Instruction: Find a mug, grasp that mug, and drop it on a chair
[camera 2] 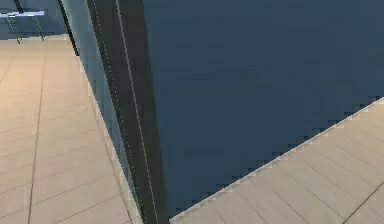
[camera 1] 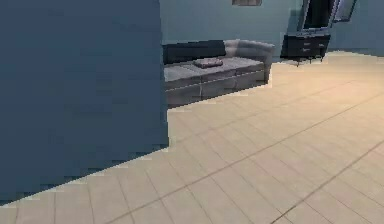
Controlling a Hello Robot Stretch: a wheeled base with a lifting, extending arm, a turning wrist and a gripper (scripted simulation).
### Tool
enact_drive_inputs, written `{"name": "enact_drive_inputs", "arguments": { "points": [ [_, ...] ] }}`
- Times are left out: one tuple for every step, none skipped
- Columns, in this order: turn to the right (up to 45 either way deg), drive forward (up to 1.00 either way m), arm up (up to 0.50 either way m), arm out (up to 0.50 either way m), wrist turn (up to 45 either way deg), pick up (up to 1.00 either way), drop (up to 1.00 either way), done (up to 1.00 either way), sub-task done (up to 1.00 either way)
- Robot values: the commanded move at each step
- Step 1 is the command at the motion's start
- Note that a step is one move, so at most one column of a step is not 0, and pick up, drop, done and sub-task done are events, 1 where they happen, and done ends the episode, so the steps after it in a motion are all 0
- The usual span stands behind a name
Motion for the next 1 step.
{"name": "enact_drive_inputs", "arguments": {
  "points": [
    [42.0, 0.00, 0.00, 0.00, 0.0, 0.00, 0.00, 0.00, 0.00]
  ]
}}
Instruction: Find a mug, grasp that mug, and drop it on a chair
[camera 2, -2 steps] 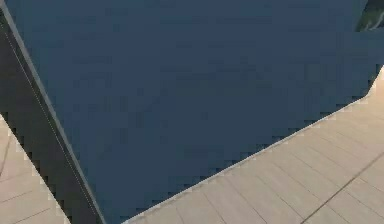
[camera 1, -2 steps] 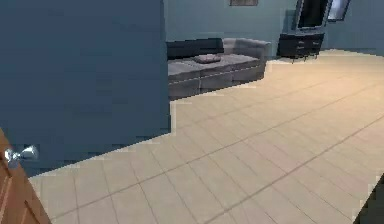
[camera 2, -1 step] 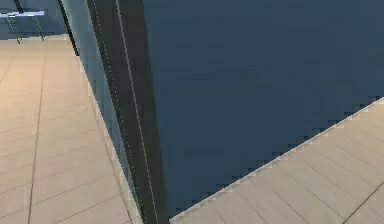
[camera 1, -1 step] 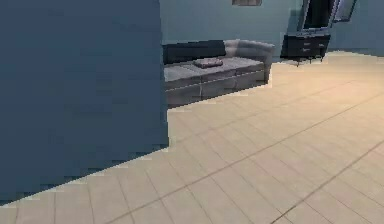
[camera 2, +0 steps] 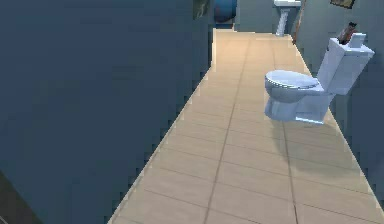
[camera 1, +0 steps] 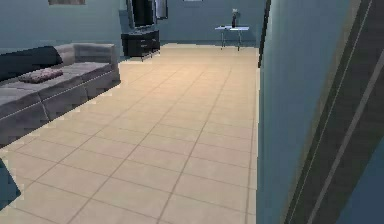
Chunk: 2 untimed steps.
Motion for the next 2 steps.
{"name": "enact_drive_inputs", "arguments": {
  "points": [
    [0.0, 0.15, 0.00, 0.00, 0.0, 0.00, 0.00, 0.00, 0.00],
    [12.0, 0.00, 0.00, 0.00, 0.0, 0.00, 0.00, 0.00, 0.00]
  ]
}}
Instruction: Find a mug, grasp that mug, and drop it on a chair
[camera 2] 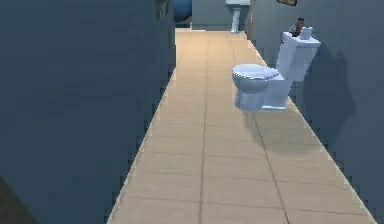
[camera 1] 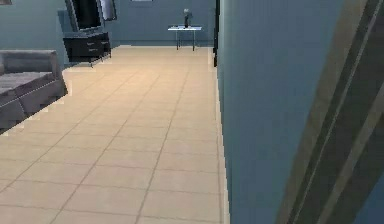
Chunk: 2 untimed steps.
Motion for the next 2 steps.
{"name": "enact_drive_inputs", "arguments": {
  "points": [
    [0.0, 1.00, 0.00, 0.00, 0.0, 0.00, 0.00, 0.00, 0.00],
    [0.0, 1.00, 0.00, 0.00, 0.0, 0.00, 0.00, 0.00, 0.00]
  ]
}}
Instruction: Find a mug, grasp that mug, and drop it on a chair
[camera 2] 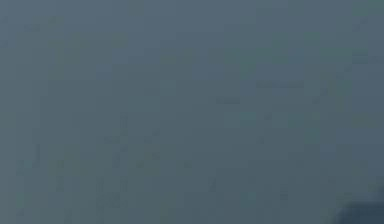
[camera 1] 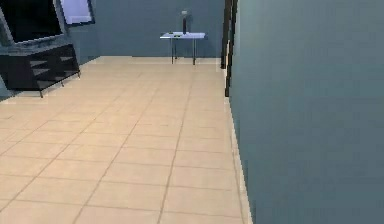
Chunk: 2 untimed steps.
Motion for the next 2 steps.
{"name": "enact_drive_inputs", "arguments": {
  "points": [
    [0.0, 1.00, 0.00, 0.00, 0.0, 0.00, 0.00, 0.00, 0.00],
    [0.0, 1.00, 0.00, 0.00, 0.0, 0.00, 0.00, 0.00, 0.00]
  ]
}}
